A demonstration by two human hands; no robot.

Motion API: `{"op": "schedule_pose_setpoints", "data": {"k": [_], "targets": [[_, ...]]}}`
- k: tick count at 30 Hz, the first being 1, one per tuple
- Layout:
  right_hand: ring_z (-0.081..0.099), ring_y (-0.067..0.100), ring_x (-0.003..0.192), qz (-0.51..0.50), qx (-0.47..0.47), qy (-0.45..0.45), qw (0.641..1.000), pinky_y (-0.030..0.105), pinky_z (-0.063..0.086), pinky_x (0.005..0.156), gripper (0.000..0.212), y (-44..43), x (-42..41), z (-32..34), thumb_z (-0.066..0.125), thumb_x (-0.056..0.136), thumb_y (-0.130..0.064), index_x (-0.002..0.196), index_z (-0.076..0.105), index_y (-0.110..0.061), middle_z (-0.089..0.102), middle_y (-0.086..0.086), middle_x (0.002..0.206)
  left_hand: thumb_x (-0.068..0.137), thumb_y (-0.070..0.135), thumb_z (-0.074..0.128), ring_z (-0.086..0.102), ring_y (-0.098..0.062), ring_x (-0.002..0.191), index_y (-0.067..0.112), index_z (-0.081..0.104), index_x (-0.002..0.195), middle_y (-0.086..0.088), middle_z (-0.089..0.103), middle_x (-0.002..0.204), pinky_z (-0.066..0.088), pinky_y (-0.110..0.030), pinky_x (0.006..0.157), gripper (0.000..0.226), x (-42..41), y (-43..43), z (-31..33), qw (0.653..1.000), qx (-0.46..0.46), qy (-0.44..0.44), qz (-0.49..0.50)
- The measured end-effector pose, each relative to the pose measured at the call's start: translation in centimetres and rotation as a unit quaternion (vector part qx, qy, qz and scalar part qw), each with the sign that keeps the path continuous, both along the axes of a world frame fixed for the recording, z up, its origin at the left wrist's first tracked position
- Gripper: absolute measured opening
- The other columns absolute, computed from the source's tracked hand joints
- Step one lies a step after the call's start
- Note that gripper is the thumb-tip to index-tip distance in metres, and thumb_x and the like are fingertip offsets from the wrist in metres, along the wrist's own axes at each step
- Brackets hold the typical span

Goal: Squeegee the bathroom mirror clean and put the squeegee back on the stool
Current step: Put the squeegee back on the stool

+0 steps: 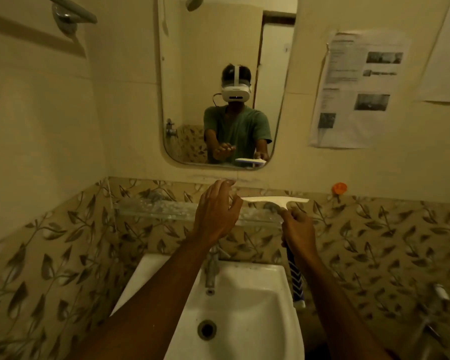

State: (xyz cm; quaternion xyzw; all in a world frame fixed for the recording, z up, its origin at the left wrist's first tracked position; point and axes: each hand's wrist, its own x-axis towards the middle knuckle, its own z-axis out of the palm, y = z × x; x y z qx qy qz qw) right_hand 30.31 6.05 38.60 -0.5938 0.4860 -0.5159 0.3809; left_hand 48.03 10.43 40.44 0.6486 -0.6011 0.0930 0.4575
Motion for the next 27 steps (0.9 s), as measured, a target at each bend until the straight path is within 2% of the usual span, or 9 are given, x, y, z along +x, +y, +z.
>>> {"op": "schedule_pose_setpoints", "data": {"k": [4, 8, 11, 13, 16, 19, 21, 23, 27], "targets": [[0.042, 0.02, 0.042, -0.03, 0.021, 0.021, 0.999, 0.026, 0.037, 0.04, 0.038, 3.6, -3.1, -2.9, 0.053, 0.096, -0.026, 0.061, 0.042, -0.012, 0.047, 0.012, 0.057, 0.089, 0.037, 0.041, 0.05, -0.021, 0.119, 0.017, 0.053, 0.126, -0.002, 0.055, 0.13, 0.037, -0.034, 0.101, 0.044, -3.7, 3.3, -2.8, 1.0, 0.018, -0.015, -0.015], [0.047, 0.018, 0.05, -0.044, 0.056, 0.035, 0.997, 0.02, 0.039, 0.037, 0.026, 7.1, -7.3, -5.4, 0.056, 0.093, -0.026, 0.072, 0.046, -0.015, 0.047, -0.002, 0.064, 0.091, 0.04, 0.041, 0.049, -0.02, 0.121, 0.018, 0.05, 0.129, 0.001, 0.052, 0.133, 0.04, -0.037, 0.1, 0.045, -7.8, 6.6, -6.1, 0.998, 0.05, -0.008, -0.033], [0.051, 0.02, 0.056, -0.056, 0.087, 0.03, 0.994, 0.033, 0.045, 0.054, 0.022, 9.1, -10.8, -7.4, 0.057, 0.09, -0.022, 0.07, 0.058, -0.013, 0.053, 0.001, 0.059, 0.092, 0.038, 0.042, 0.053, -0.022, 0.115, 0.017, 0.052, 0.124, 0.001, 0.054, 0.128, 0.04, -0.035, 0.094, 0.04, -11.2, 8.6, -8.2, 0.997, 0.069, -0.015, -0.033], [0.052, 0.021, 0.056, -0.06, 0.115, 0.022, 0.991, 0.035, 0.045, 0.055, 0.015, 10.2, -12.9, -8.7, 0.058, 0.09, -0.019, 0.083, 0.066, -0.008, 0.057, 0.007, 0.062, 0.092, 0.036, 0.044, 0.052, -0.022, 0.116, 0.015, 0.052, 0.126, 0.0, 0.054, 0.129, 0.039, -0.034, 0.096, 0.041, -13.3, 9.6, -9.6, 0.996, 0.078, -0.024, -0.034], [0.052, 0.024, 0.058, -0.064, 0.132, 0.018, 0.989, 0.033, 0.043, 0.051, 0.023, 11.3, -17.3, -11.0, 0.057, 0.092, -0.02, 0.098, 0.063, 0.001, 0.058, 0.015, 0.07, 0.091, 0.041, 0.035, 0.05, -0.021, 0.12, 0.013, 0.051, 0.128, -0.001, 0.054, 0.13, 0.036, -0.032, 0.1, 0.048, -17.6, 10.7, -11.6, 0.994, 0.093, -0.038, -0.042], [0.055, 0.025, 0.061, -0.05, 0.145, 0.028, 0.988, 0.032, 0.043, 0.053, 0.016, 11.9, -22.4, -13.2, 0.056, 0.094, -0.02, 0.087, 0.066, -0.01, 0.06, 0.011, 0.069, 0.09, 0.042, 0.031, 0.048, -0.016, 0.124, 0.015, 0.051, 0.129, 0.001, 0.053, 0.132, 0.031, -0.025, 0.103, 0.051, -22.7, 10.9, -13.6, 0.993, 0.099, -0.028, -0.057], [0.063, 0.023, 0.066, -0.055, 0.144, 0.035, 0.987, 0.036, 0.051, 0.06, 0.014, 12.0, -26.1, -14.5, 0.056, 0.095, -0.024, 0.094, 0.069, -0.017, 0.067, 0.005, 0.075, 0.091, 0.042, 0.033, 0.048, -0.016, 0.125, 0.015, 0.051, 0.13, -0.001, 0.053, 0.134, 0.03, -0.024, 0.103, 0.051, -26.6, 10.6, -15.1, 0.992, 0.111, -0.01, -0.059], [0.068, 0.021, 0.078, -0.058, 0.149, 0.05, 0.986, 0.038, 0.056, 0.071, 0.021, 11.4, -29.8, -16.1, 0.056, 0.095, -0.032, 0.106, 0.07, -0.02, 0.072, 0.002, 0.087, 0.09, 0.043, 0.034, 0.048, -0.018, 0.125, 0.014, 0.051, 0.13, -0.003, 0.053, 0.134, 0.032, -0.026, 0.104, 0.052, -30.5, 10.3, -16.7, 0.989, 0.132, -0.001, -0.059], [0.068, 0.017, 0.083, -0.058, 0.163, 0.076, 0.982, 0.039, 0.057, 0.077, 0.027, 9.8, -36.3, -18.8, 0.055, 0.093, -0.042, 0.105, 0.07, -0.023, 0.073, -0.003, 0.09, 0.09, 0.046, 0.032, 0.042, -0.019, 0.132, 0.016, 0.046, 0.136, -0.002, 0.047, 0.141, 0.034, -0.036, 0.109, 0.056, -37.2, 9.2, -19.7, 0.981, 0.186, 0.006, -0.056]]}}
